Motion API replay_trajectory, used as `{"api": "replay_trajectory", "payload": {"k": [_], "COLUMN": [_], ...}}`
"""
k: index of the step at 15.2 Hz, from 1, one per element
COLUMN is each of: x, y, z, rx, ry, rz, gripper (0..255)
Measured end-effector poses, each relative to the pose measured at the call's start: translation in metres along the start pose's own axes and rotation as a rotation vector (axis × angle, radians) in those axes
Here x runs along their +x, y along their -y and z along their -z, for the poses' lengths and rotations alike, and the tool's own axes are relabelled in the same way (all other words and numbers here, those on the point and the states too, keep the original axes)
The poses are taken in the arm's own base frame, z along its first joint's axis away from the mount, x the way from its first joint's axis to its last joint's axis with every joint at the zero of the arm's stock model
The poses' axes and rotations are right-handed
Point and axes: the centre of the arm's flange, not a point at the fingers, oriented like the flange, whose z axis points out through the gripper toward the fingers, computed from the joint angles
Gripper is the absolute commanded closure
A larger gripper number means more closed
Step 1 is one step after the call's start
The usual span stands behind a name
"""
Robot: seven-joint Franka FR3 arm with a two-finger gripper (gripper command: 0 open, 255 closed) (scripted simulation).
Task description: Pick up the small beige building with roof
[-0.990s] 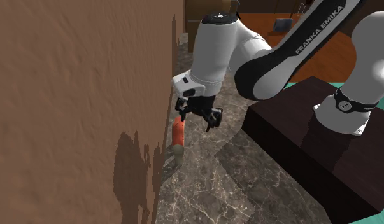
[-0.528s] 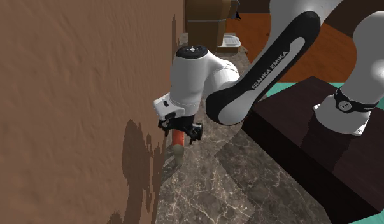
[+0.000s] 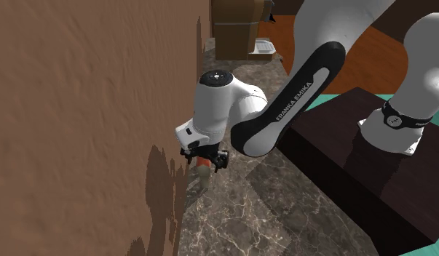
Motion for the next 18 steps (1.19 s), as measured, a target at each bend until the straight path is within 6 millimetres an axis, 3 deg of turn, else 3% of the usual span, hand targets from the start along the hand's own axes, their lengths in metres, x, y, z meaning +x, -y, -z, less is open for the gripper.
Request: {"api": "replay_trajectory", "payload": {"k": [1,11,18], "x": [0.0,0.001,0.001], "y": [0.0,0.0,-0.004], "z": [-0.002,-0.003,0.027], "rx": [0.0,0.0,0.0], "ry": [0.0,-0.001,0.0], "rz": [0.0,0.001,0.0], "gripper": [255,255,255]}}
